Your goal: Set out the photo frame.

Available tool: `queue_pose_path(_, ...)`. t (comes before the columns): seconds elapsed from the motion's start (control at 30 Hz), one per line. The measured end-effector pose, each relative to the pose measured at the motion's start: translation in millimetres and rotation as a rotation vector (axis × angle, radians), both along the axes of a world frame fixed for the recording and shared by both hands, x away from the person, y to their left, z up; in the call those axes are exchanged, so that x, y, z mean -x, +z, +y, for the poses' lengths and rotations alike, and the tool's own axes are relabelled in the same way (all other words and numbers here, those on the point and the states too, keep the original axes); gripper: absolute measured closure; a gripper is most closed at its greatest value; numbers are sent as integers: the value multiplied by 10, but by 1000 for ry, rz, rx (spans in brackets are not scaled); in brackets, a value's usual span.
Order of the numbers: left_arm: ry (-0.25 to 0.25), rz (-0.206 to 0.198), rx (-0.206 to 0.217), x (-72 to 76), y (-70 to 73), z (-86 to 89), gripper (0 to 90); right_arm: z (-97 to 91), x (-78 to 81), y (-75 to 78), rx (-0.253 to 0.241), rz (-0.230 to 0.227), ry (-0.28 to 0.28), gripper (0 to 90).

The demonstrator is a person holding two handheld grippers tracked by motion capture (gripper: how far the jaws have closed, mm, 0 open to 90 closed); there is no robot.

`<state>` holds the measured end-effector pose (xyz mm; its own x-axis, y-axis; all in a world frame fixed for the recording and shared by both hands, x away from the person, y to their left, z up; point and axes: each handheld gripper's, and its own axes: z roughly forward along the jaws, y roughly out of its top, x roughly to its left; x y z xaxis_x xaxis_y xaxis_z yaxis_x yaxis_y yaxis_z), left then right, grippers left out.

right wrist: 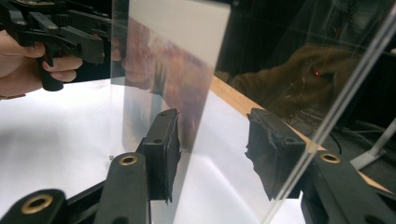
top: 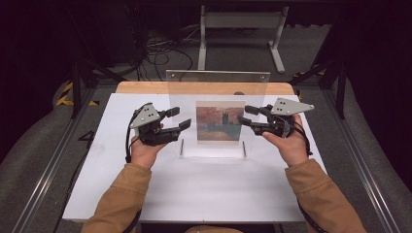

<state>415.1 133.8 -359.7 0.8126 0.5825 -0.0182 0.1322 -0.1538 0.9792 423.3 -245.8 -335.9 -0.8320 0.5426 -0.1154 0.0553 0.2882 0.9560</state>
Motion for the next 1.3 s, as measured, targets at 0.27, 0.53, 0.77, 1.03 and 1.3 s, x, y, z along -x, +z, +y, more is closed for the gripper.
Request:
queue_pose_path(0.27, 16, 29, -41, -25, -105, -19, 374, -11, -20, -72, -9, 17, -18, 470)
queue_pose_path(0.53, 15, 35, -44, 15, -141, 36, 350, -82, 40, -114, -28, 42, -25, 376)
queue_pose_path(0.77, 37, 28, -50, 210, -103, 210, 303, -241, 188, -108, -22, 43, -40, 253)
queue_pose_path(1.03, 83, 55, -86, 508, -81, 488, 237, -498, 468, -114, 16, 72, -34, 249)
queue_pose_path(1.3, 116, 97, -97, 729, -187, 801, 220, -829, 686, -191, 36, 116, -103, 232)
